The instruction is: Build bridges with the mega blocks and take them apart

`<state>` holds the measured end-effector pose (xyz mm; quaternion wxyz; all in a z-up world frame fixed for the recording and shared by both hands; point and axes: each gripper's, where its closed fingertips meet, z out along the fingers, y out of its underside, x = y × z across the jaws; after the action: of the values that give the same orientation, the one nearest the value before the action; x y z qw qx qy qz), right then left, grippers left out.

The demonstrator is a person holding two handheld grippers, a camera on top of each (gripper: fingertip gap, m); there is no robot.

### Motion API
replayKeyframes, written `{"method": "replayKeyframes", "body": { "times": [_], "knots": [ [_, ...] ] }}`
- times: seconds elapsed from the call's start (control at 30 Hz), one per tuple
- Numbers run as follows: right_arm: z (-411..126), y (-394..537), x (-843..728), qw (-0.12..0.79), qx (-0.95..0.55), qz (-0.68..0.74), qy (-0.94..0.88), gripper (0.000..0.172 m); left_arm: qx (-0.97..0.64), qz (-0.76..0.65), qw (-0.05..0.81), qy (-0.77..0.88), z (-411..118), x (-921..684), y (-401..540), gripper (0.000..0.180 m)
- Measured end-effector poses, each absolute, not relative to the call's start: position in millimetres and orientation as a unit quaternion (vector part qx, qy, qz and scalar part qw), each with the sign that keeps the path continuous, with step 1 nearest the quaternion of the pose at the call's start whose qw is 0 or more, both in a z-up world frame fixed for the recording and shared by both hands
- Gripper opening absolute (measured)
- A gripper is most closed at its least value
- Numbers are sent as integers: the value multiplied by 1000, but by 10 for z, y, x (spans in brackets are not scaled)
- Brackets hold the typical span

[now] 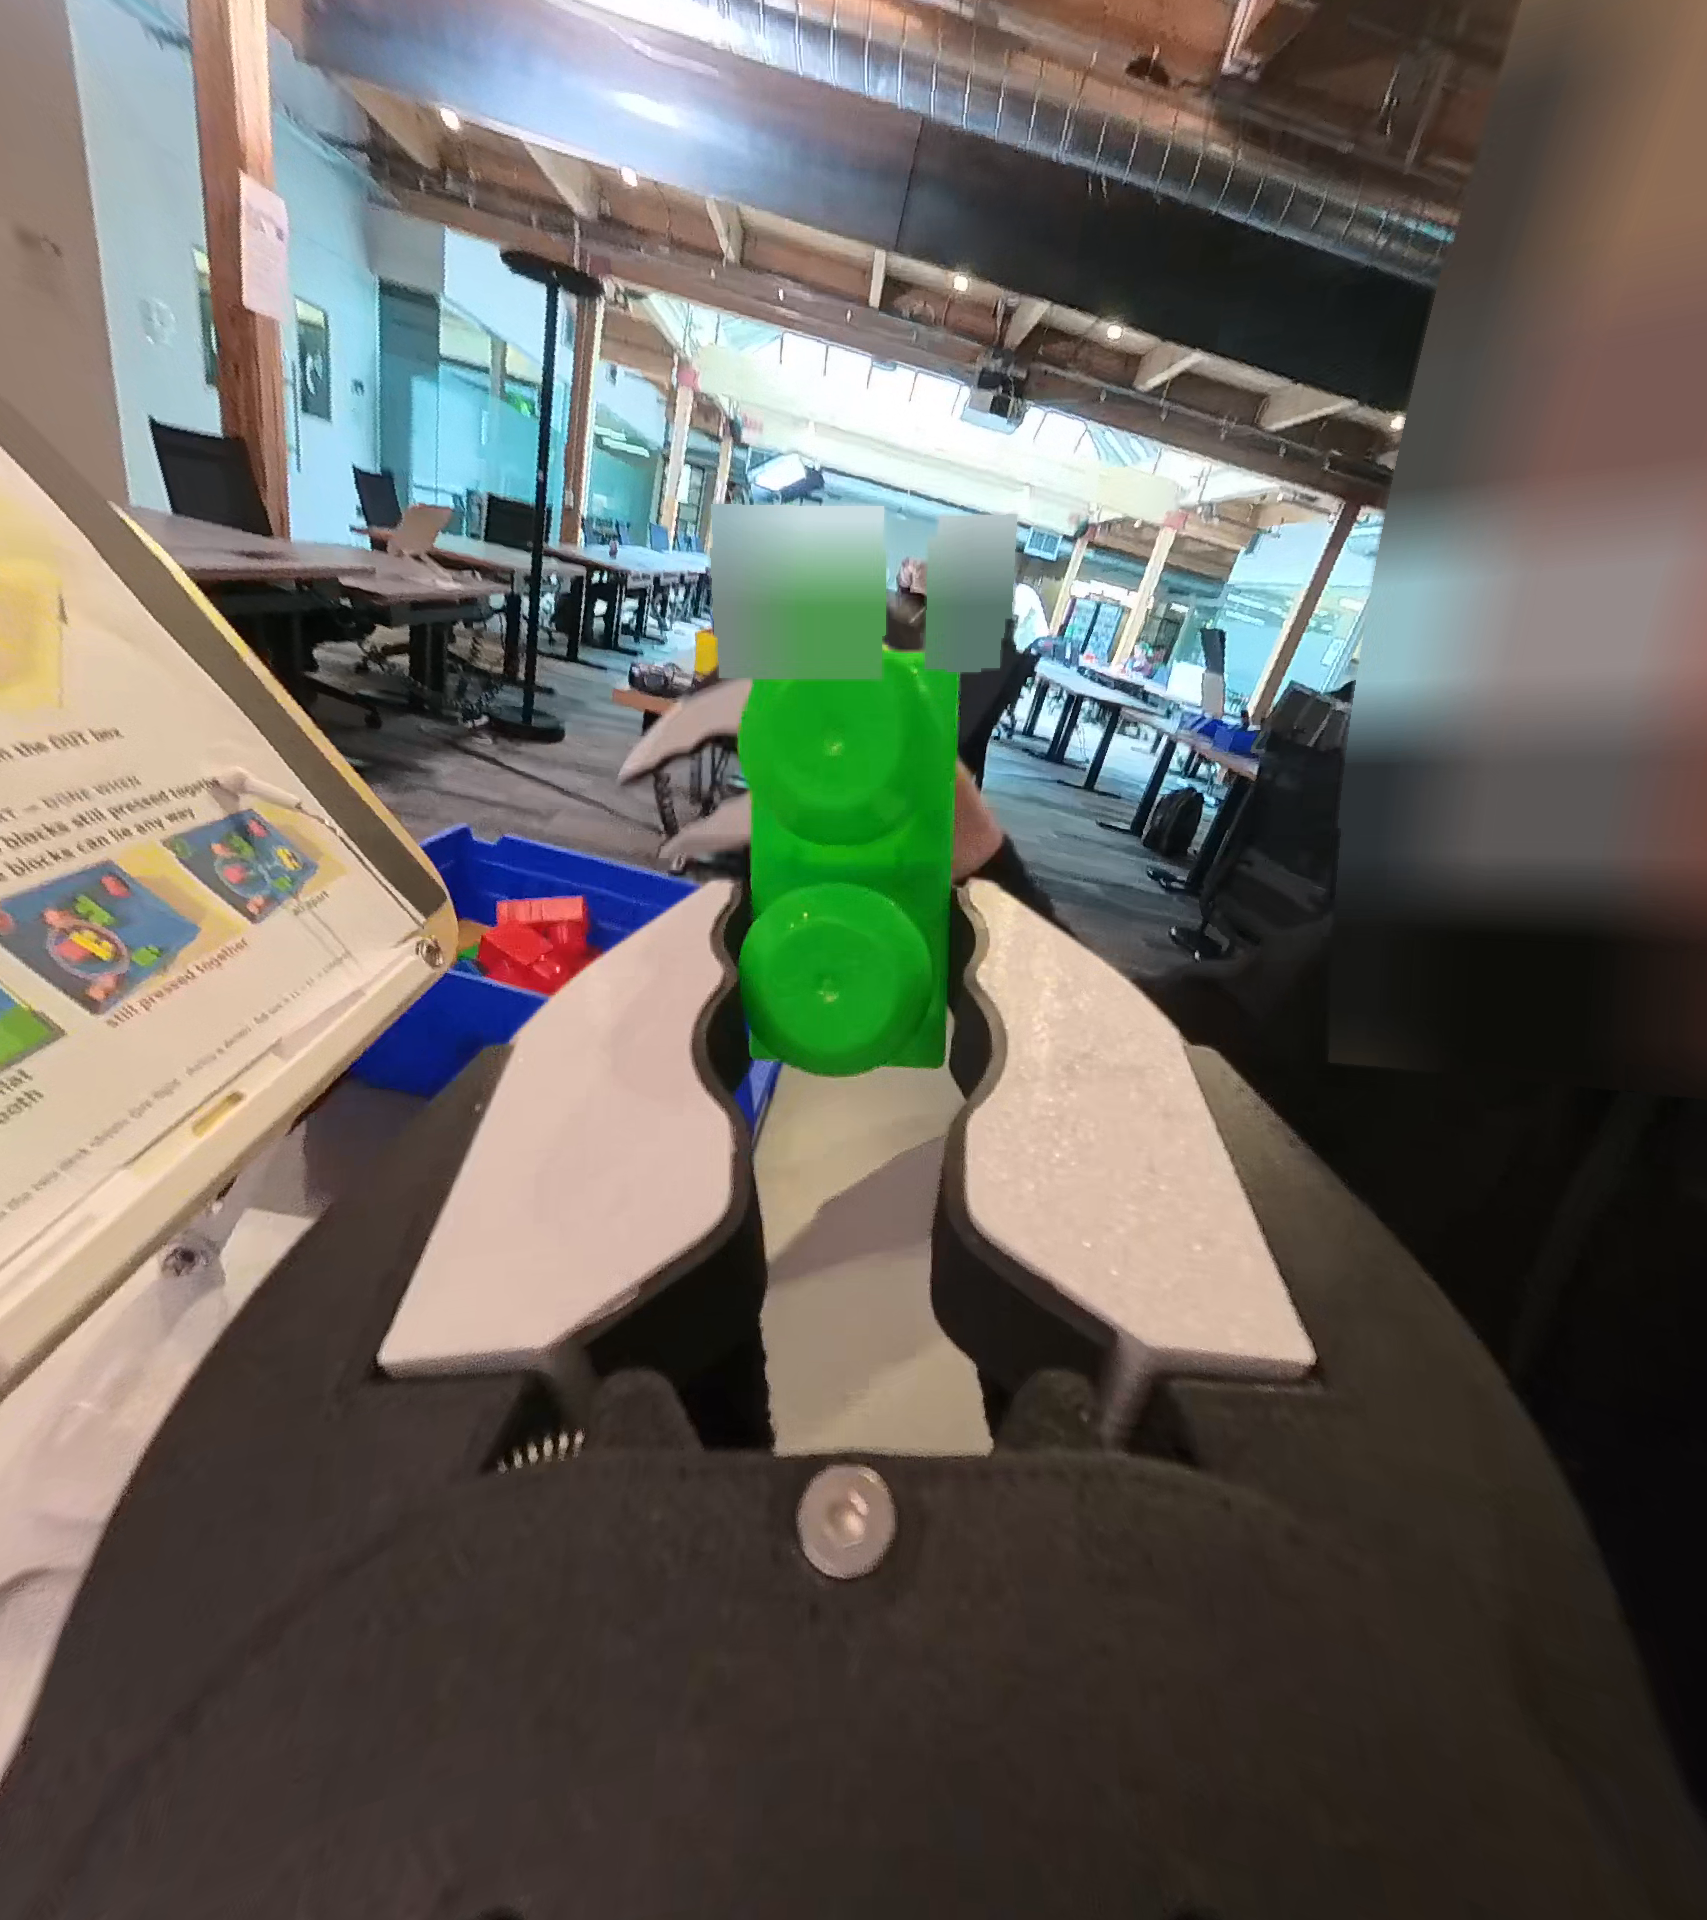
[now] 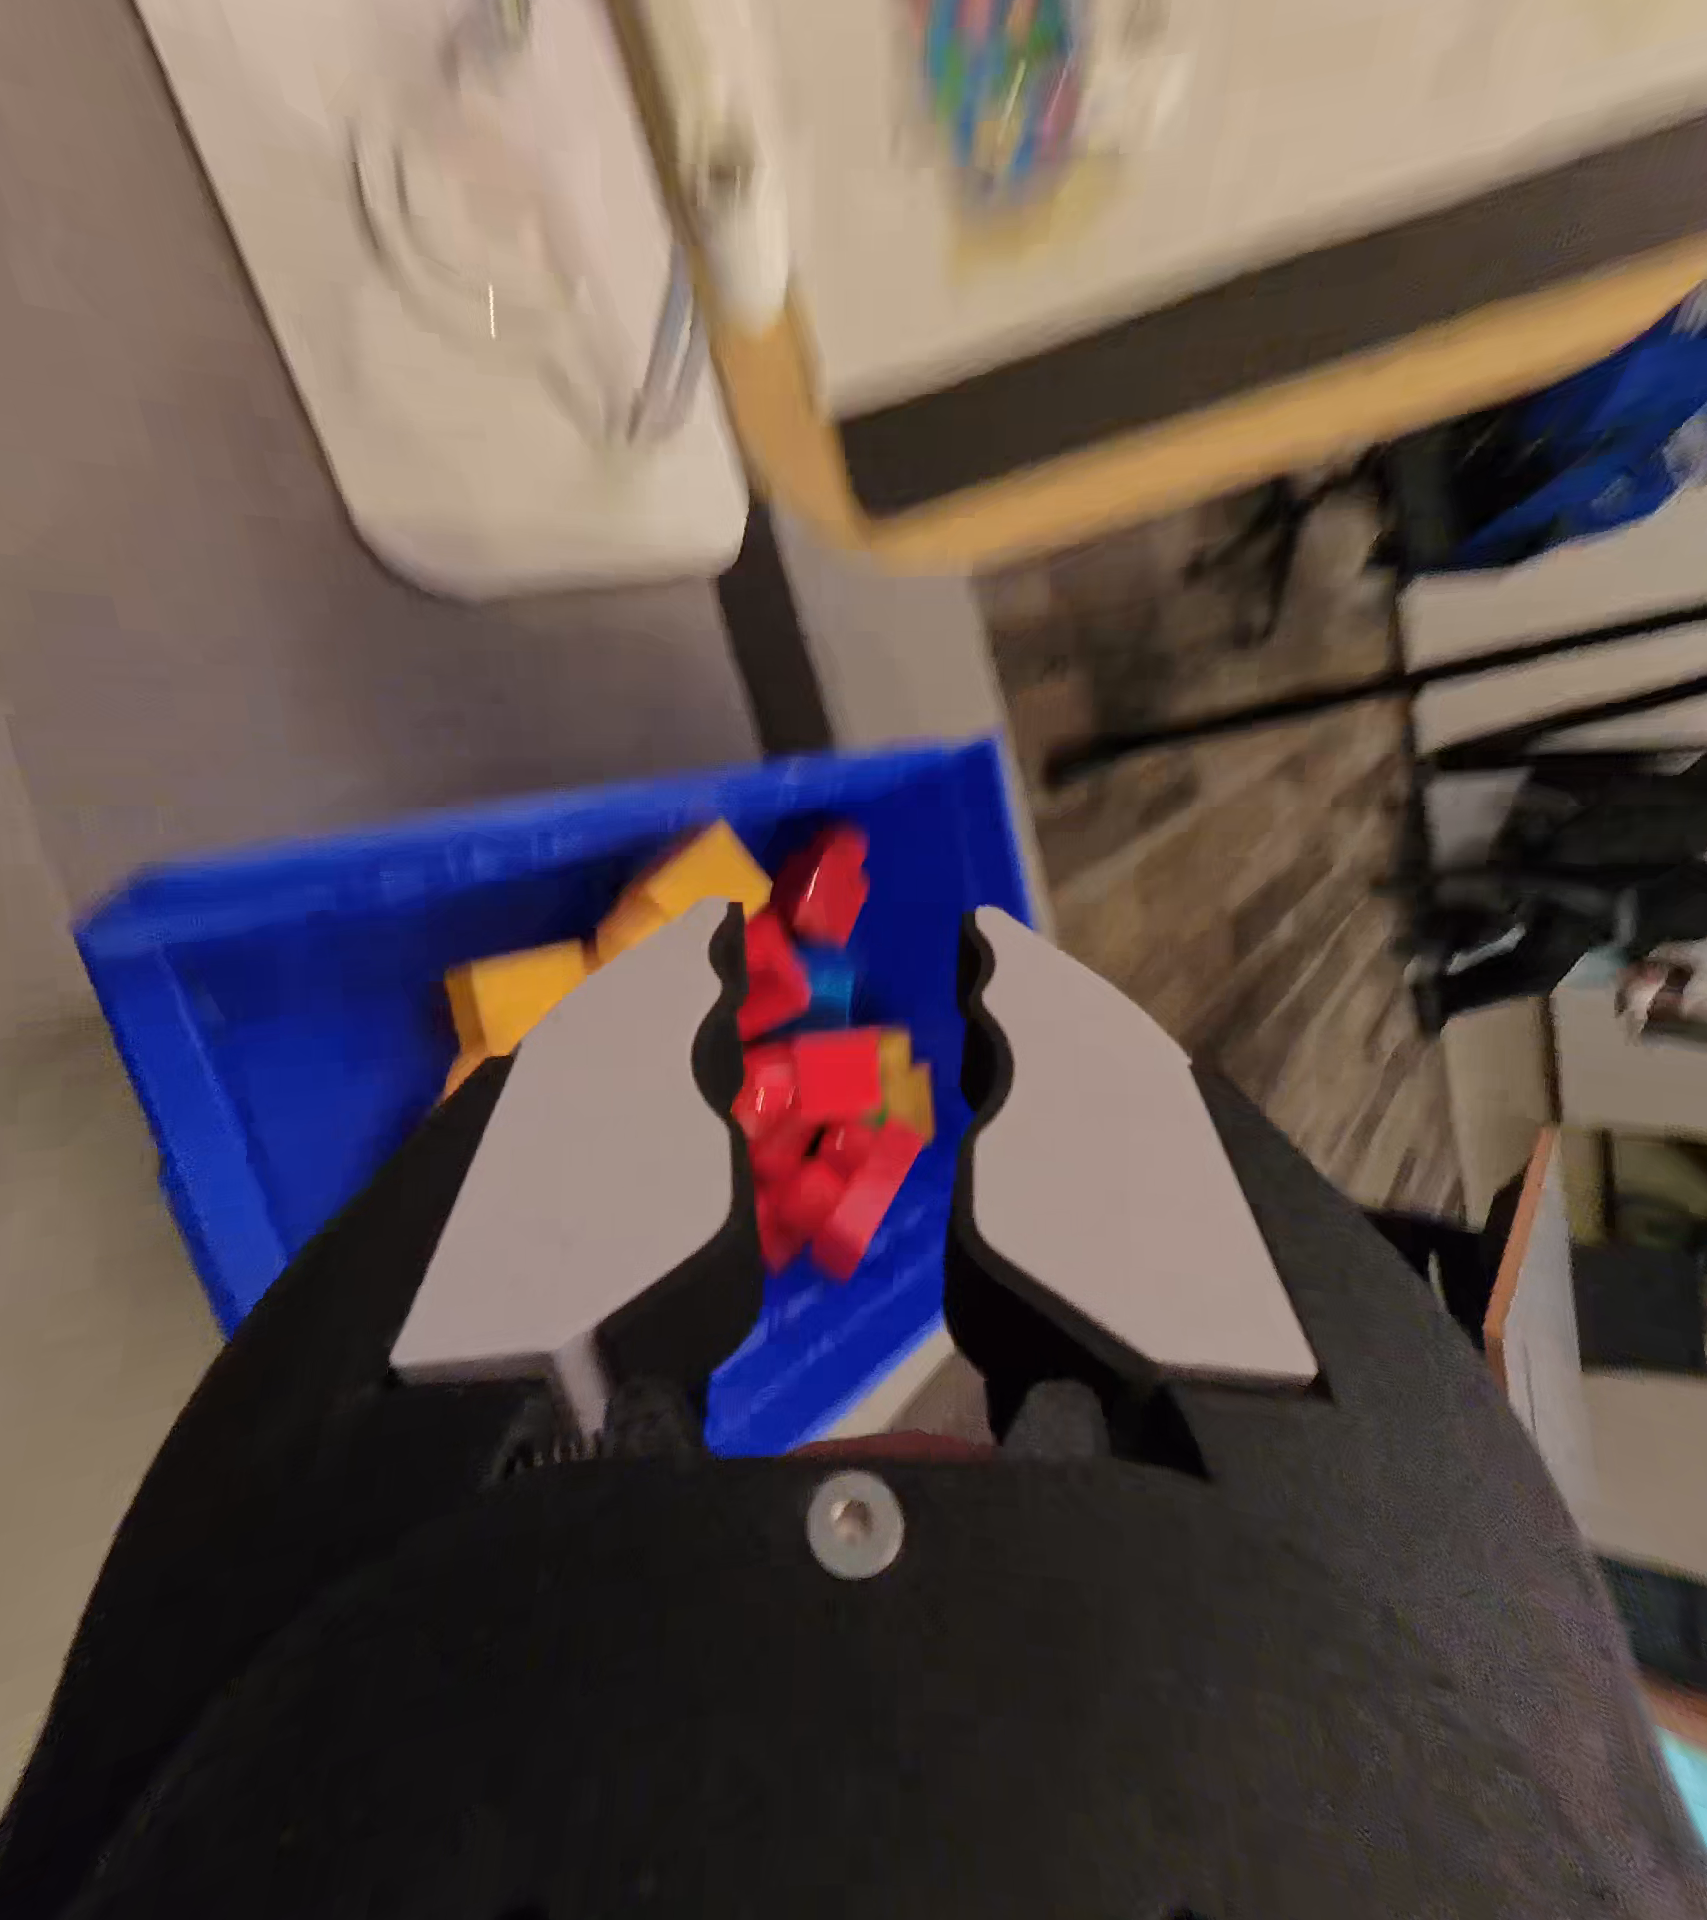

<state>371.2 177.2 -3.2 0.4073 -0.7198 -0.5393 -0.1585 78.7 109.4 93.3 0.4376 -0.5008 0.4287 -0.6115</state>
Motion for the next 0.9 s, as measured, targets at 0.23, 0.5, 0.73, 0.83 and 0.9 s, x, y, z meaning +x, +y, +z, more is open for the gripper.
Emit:
{"method": "replayKeyframes", "body": {
  "times": [0.23,0.5,0.73,0.83,0.9],
  "knots": [
    [782,1219,2441,595,-588,32,-547,34,-538,-558,407,484,542,1181,1014,36],
    [659,922,1645,566,-575,243,-539,51,-547,-493,411,537,287,1478,875,36],
    [445,799,1349,505,-575,355,-537,50,-536,-433,439,576,222,1582,783,36],
    [480,774,1335,507,-563,379,-532,37,-529,-432,441,582,231,1590,747,36],
    [466,774,1341,509,-559,370,-540,37,-531,-418,447,586,216,1598,758,36]
  ]
}}
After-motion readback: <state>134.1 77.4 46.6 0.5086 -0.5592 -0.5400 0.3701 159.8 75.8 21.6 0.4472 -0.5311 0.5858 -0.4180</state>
